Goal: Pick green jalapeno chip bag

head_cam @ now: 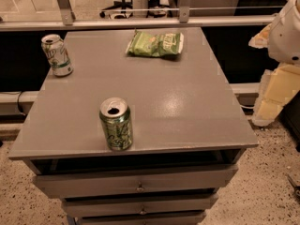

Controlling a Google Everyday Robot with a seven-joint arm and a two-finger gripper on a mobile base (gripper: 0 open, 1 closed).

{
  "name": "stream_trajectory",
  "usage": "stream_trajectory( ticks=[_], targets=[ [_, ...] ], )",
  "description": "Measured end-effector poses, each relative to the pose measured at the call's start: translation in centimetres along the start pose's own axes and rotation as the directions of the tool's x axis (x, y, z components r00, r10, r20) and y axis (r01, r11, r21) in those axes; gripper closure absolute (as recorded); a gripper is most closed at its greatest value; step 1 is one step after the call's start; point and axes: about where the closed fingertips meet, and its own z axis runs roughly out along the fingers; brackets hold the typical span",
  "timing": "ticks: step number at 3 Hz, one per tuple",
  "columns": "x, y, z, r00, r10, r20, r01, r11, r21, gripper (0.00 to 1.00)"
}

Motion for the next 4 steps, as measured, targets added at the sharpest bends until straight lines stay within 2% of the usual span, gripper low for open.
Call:
stream_trajectory(
  ticks=[1,2,3,4],
  targets=[
    [0.0,0.0,0.0,1.0,0.0,0.0,0.0,1.0,0.0,0.0],
    [-0.5,-1.5,0.8,0.999,-0.003,0.038,0.002,0.9999,0.015,0.0],
    [-1.8,-5.9,3.5,0.993,-0.007,0.118,0.001,0.9985,0.055,0.0],
    [-4.5,-10.5,7.2,0.977,-0.008,0.214,-0.011,0.9961,0.087,0.0]
  ],
)
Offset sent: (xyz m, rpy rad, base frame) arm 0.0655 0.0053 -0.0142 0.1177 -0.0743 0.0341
